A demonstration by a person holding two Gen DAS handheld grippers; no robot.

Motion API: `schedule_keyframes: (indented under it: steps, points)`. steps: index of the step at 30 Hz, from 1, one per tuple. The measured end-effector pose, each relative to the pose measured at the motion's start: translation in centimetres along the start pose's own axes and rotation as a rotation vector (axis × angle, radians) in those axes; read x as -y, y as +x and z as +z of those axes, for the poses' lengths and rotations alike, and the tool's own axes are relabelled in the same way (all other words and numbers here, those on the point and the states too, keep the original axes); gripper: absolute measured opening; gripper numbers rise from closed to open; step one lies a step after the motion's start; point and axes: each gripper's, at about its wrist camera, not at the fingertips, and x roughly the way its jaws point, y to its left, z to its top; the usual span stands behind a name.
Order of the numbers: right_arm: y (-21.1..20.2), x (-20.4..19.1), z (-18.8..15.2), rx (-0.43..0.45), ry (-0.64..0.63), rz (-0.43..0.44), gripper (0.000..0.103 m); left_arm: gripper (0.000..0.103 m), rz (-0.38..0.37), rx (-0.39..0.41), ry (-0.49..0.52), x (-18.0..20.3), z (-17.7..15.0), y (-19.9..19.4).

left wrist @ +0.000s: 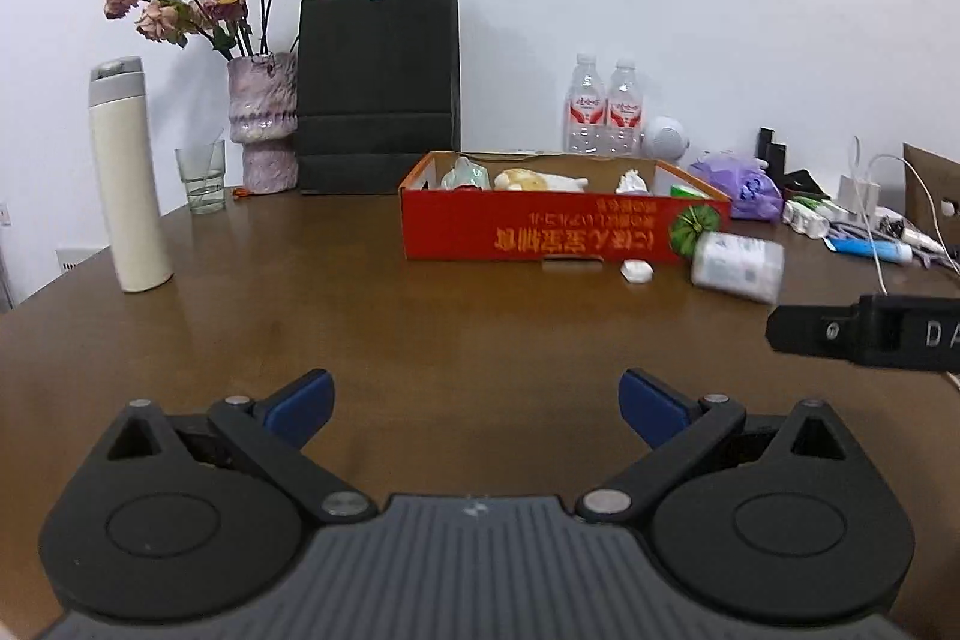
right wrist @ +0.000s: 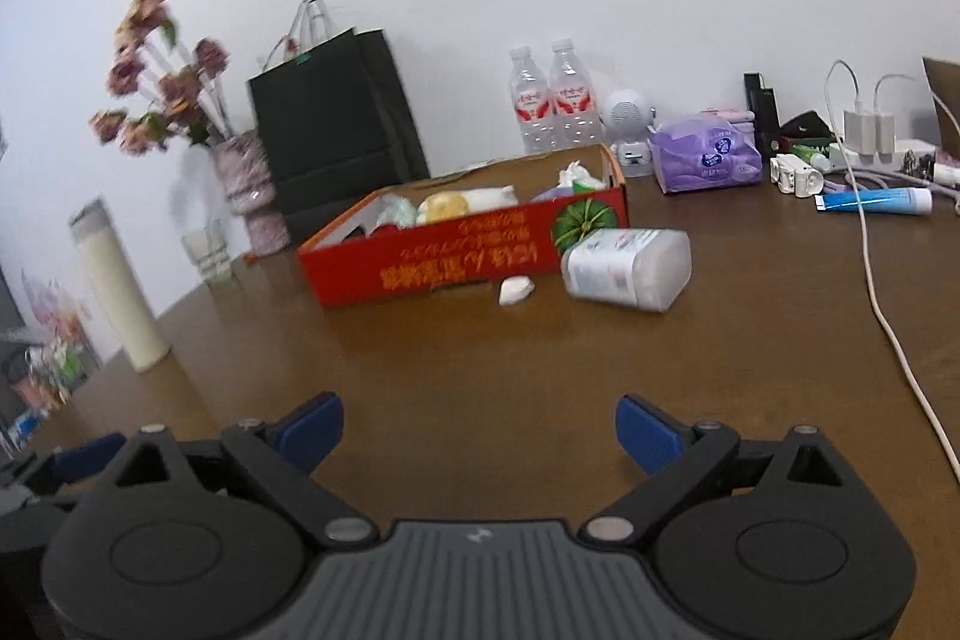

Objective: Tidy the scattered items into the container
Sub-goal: 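Withdraw both open grippers from the box back over the table, then grasp the small white round cap with left gripper while right grasps white wipes pack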

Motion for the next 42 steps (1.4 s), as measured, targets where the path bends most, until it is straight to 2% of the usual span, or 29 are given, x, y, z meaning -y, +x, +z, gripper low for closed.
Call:
schedule_keyframes:
  steps: [2,4,7,12,14,15,17,19,20,22,23,25,28,29,31,35,37,39,40,42]
  points:
    - [-0.7,-0.8,-1.0,0.011,-0.054,-0.004,0.098,0.103,-0.013,-0.007,0.016,0.5,-1.2,-0.3]
    - [-0.9,-1.1,-1.6,0.022,-0.090,-0.023,0.099,0.103,-0.026,-0.050,0.016,0.8,-1.6,0.2]
    - [-0.3,-0.9,-1.6,-0.012,-0.071,0.003,0.099,0.103,-0.056,-0.101,-0.007,1.0,-1.4,0.8]
    - [0.7,2.3,1.8,0.029,-0.065,0.053,0.099,0.103,-0.096,-0.059,0.024,1.2,1.4,2.3]
    - [2.6,5.7,4.1,0.046,-0.009,0.048,0.099,0.103,-0.146,-0.075,0.067,1.6,2.6,4.4]
    - [3.8,7.1,5.3,0.021,0.012,0.031,0.099,0.103,-0.183,-0.107,0.103,2.0,3.2,5.9]
    - [6.3,9.2,7.3,-0.009,-0.016,0.001,0.098,0.100,-0.246,-0.170,0.153,2.9,4.3,8.8]
    - [8.7,10.5,8.6,-0.006,-0.101,-0.013,0.098,0.095,-0.332,-0.185,0.142,3.6,5.5,11.4]
    - [9.8,11.0,9.0,-0.015,-0.121,-0.009,0.098,0.089,-0.369,-0.204,0.128,4.0,6.1,12.7]
    - [12.3,11.9,9.5,-0.060,-0.143,0.007,0.096,0.081,-0.403,-0.244,0.105,5.0,7.1,15.7]
    - [13.5,12.1,9.6,-0.086,-0.159,0.019,0.095,0.075,-0.398,-0.251,0.099,5.6,7.5,17.1]
    - [15.2,12.0,9.5,-0.121,-0.199,0.027,0.093,0.073,-0.361,-0.244,0.100,6.7,8.1,19.4]
    - [17.1,11.4,9.1,-0.148,-0.257,0.037,0.090,0.069,-0.367,-0.249,0.095,7.8,8.7,22.0]
    - [17.7,11.3,9.0,-0.150,-0.260,0.034,0.086,0.068,-0.367,-0.251,0.096,7.9,8.8,22.6]
    - [18.2,11.6,8.8,-0.135,-0.228,0.043,0.086,0.068,-0.355,-0.242,0.105,8.6,8.9,23.6]
    - [17.4,11.9,8.4,-0.118,-0.215,0.020,0.078,0.068,-0.349,-0.242,0.104,9.9,8.5,24.8]
    - [16.7,12.1,8.3,-0.115,-0.208,0.016,0.076,0.062,-0.341,-0.236,0.119,10.7,8.4,25.1]
    - [16.2,12.5,8.3,-0.113,-0.191,0.019,0.074,0.045,-0.331,-0.226,0.135,11.4,8.3,25.3]
    - [16.1,12.6,8.2,-0.113,-0.188,0.021,0.074,0.043,-0.325,-0.225,0.138,11.5,8.3,25.5]
    - [16.0,12.6,8.2,-0.112,-0.195,0.020,0.073,0.030,-0.313,-0.225,0.131,11.6,8.5,25.8]
